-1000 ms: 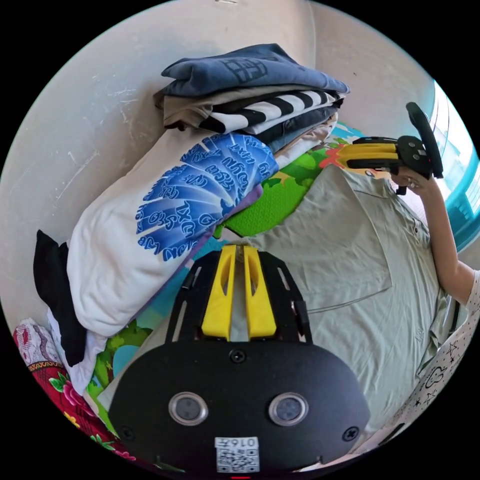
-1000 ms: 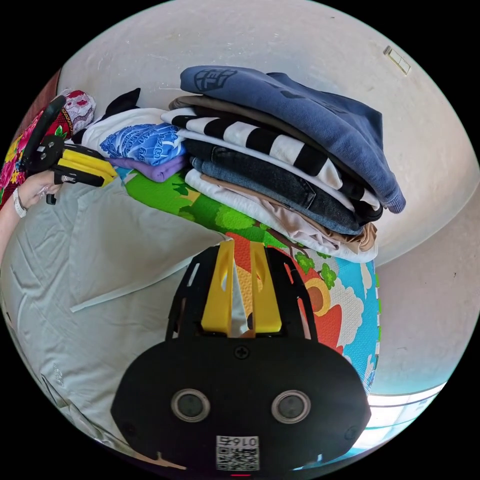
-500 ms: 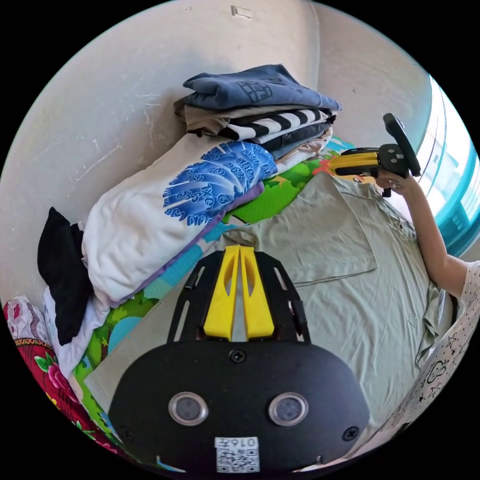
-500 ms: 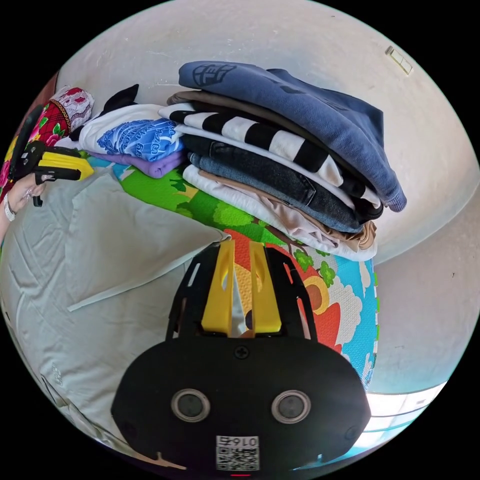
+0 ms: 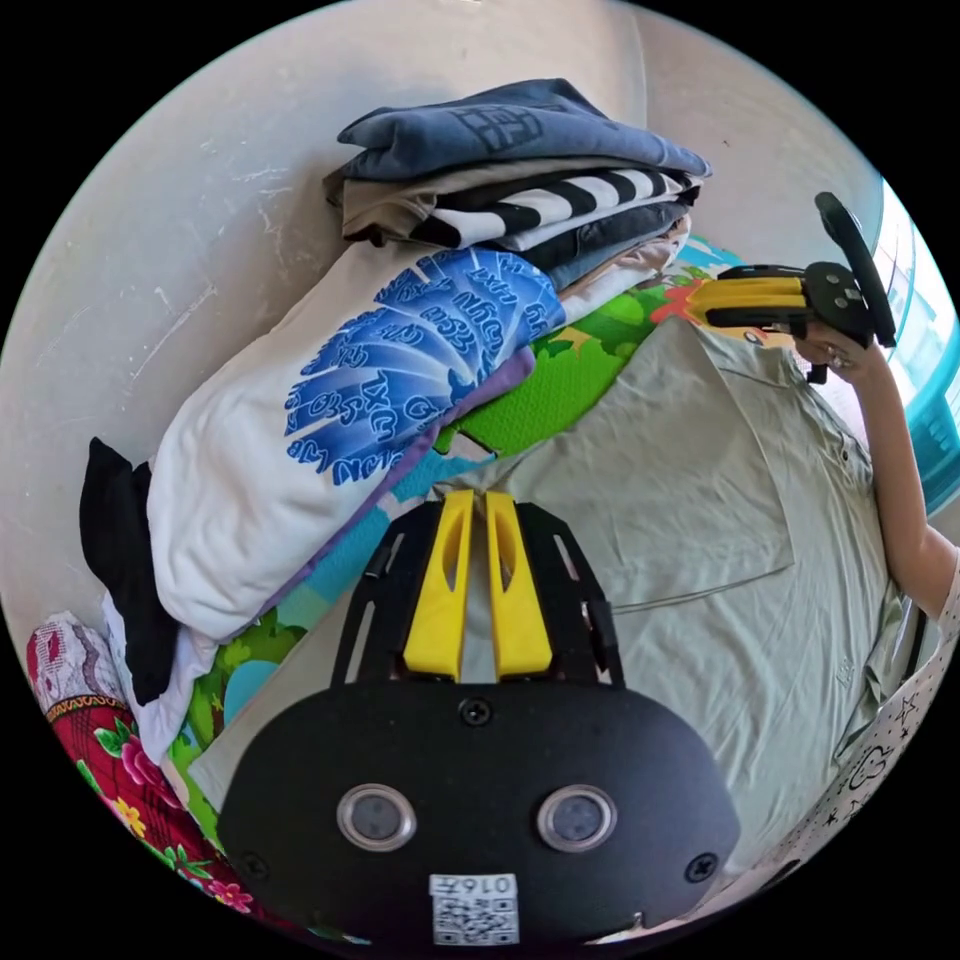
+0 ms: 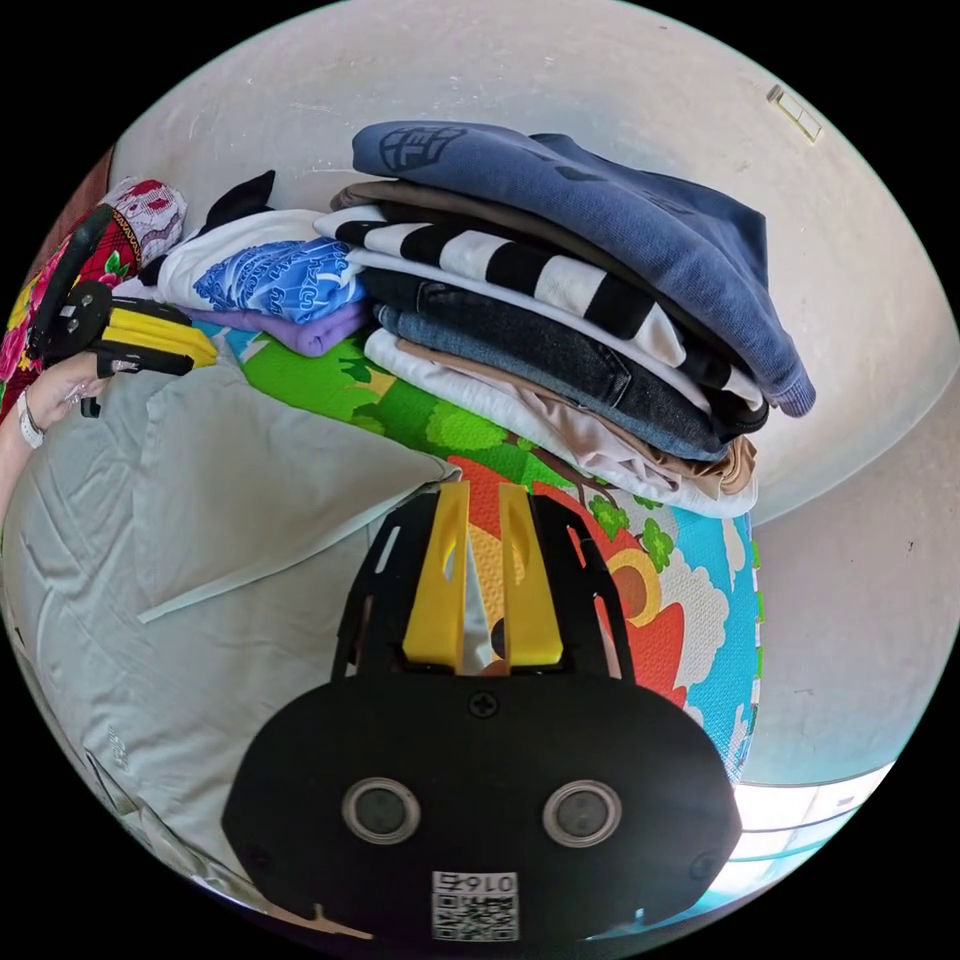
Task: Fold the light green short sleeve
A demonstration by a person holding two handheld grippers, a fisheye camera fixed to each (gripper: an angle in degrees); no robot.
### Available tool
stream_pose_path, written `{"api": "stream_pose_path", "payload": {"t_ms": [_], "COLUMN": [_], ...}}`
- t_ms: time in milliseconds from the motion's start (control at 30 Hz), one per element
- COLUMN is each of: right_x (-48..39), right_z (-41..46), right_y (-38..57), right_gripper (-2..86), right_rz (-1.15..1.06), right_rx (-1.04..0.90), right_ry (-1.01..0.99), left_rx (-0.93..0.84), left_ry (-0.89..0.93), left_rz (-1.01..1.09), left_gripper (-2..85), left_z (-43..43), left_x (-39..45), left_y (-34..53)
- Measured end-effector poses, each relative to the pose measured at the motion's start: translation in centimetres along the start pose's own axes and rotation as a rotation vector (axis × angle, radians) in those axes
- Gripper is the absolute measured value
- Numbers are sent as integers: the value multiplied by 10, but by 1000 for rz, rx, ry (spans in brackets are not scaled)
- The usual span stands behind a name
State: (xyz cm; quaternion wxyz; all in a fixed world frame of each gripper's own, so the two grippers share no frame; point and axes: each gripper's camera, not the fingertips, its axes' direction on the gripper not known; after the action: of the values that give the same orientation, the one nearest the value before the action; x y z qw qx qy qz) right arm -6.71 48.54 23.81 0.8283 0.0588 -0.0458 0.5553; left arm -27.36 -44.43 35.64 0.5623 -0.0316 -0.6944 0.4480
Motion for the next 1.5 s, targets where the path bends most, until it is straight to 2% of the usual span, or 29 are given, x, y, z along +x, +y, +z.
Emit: {"api": "stream_pose_path", "payload": {"t_ms": [233,467,667,900,1033,1167,1233,1333,1467,1500], "right_x": [-13,-15,-25,-69,-89,-92,-86,-69,-75,-77], "right_z": [3,4,12,3,33,50,47,33,24,26], "right_y": [-2,-2,-7,-21,-37,-42,-40,-39,-37,-38], "right_gripper": [55,45,59,59,26,1,-1,-3,-4,-4], "right_rz": [-10,35,12,-100,-83,-6,19,76,-75,-89], "right_rx": [-7,0,-53,52,-85,-117,-85,-62,-66,-71], "right_ry": [11,11,-42,2,199,453,473,310,-59,-92], "left_rx": [41,150,43,32,37,96,121,128,52,27], "left_ry": [20,119,200,93,74,12,9,22,133,127], "left_rz": [-12,-160,-117,-195,-234,-268,-271,-224,-138,-134], "left_gripper": [-10,-9,-5,-9,-10,-10,-10,-10,-10,-10], "left_z": [-13,-22,12,37,40,27,18,4,10,16], "left_x": [-10,-48,-42,-40,-47,-54,-59,-58,-43,-38], "left_y": [24,32,14,-4,-8,-3,2,5,-5,-9]}}
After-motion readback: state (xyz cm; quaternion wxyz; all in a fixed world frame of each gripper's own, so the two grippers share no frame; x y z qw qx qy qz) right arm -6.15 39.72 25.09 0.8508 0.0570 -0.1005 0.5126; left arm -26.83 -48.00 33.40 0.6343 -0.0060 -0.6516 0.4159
